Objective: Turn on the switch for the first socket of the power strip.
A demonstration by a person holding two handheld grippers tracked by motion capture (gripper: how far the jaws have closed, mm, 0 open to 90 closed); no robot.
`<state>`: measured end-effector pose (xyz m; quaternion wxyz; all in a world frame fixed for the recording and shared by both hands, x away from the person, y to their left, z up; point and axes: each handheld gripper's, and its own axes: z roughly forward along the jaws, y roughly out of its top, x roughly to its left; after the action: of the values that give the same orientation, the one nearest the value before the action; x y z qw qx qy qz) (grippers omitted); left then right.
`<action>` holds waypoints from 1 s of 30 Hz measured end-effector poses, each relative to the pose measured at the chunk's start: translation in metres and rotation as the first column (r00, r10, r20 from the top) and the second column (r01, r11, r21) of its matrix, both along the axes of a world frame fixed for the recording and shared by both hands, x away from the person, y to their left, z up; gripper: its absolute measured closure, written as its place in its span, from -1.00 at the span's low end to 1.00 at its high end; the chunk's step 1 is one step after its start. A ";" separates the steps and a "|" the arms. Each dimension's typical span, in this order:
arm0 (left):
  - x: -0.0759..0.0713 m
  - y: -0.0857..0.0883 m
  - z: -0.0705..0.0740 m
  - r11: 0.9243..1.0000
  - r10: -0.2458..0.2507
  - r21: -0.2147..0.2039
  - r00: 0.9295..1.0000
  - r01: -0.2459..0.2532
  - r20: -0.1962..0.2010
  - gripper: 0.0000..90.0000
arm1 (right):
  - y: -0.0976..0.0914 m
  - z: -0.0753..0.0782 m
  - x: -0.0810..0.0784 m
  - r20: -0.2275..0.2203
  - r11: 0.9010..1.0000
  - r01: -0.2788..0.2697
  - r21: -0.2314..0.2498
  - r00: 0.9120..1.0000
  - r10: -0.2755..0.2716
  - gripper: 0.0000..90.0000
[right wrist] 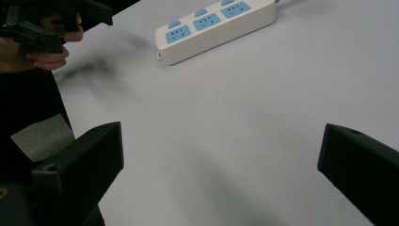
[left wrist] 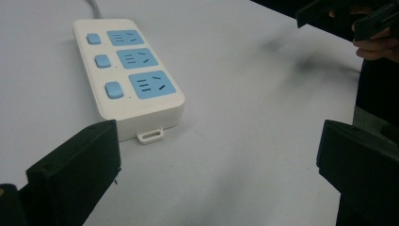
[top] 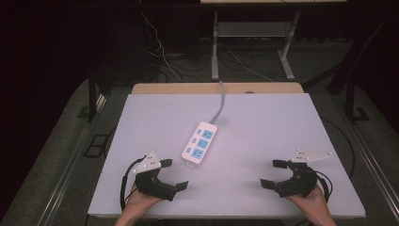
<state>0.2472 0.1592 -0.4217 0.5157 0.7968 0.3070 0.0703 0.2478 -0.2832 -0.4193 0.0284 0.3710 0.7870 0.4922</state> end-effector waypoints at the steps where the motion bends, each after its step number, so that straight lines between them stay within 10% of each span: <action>1: 0.000 0.000 0.000 1.000 -0.001 0.002 1.000 0.001 0.002 -1.00 | 0.000 -0.001 0.000 -0.004 1.000 0.000 -0.001 1.000 0.000 -0.99; 30: 0.005 0.000 0.014 1.000 0.014 -0.002 0.999 -0.014 -0.042 -1.00 | -0.001 0.000 -0.002 0.002 1.000 0.000 -0.017 1.000 0.000 -0.99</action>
<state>0.2518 0.1595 -0.4082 0.5094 0.7954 0.3235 0.0566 0.2457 -0.2837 -0.4196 0.0326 0.3702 0.7911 0.4858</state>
